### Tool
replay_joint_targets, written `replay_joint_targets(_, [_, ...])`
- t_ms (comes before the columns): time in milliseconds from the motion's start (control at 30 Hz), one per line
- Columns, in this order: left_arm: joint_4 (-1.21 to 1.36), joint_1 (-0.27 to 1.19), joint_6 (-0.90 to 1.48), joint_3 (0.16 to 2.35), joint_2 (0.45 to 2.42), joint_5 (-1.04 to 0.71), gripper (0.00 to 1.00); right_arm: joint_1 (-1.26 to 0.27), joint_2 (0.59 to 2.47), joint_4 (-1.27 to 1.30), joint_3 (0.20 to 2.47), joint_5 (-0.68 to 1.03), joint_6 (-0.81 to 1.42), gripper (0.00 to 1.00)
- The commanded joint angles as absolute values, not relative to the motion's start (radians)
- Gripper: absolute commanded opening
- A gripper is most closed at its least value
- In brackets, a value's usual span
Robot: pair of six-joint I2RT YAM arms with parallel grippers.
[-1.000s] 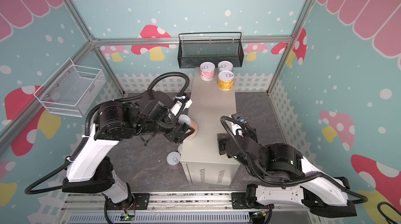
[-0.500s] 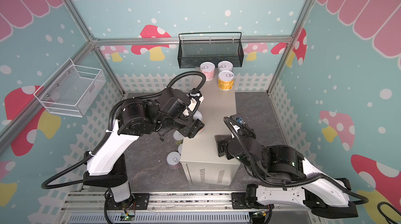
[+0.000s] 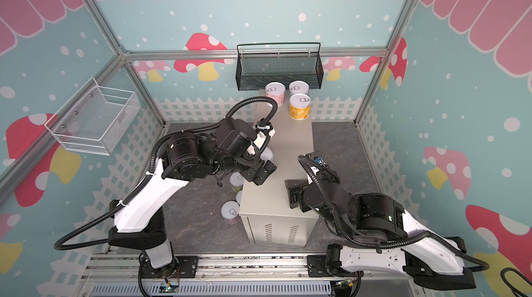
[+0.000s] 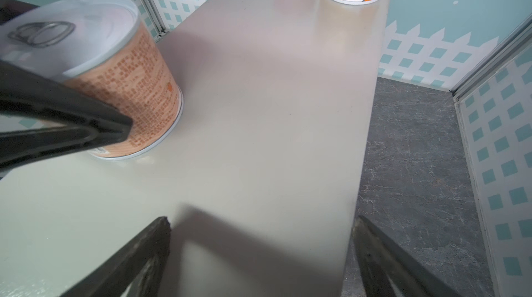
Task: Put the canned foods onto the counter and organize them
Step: 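Lift the orange can with the left gripper toward the right gripper above the cabinet, then carry the orange can with the left gripper toward the pink and yellow cans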
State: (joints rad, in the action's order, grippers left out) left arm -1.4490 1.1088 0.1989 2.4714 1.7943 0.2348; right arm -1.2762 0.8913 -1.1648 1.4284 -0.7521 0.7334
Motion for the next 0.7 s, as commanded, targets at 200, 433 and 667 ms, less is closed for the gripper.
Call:
replay_joint_targets(200, [-1.242,1.108,0.148,2.168,1.552,0.167,0.92,-1.276,0.928,-1.133,1.432,-0.762,0.715,0.99])
replay_joint_targets(433, [-1.112,1.108,0.123,1.977,1.468,0.14,0.81,-1.275,0.959,-1.117,1.435,-0.761,0.71,1.0])
replay_joint_targets(667, [-1.011,1.098,0.107,1.911,1.472,0.174,0.73,-1.275,0.947,-1.115,1.433,-0.769,0.722,0.99])
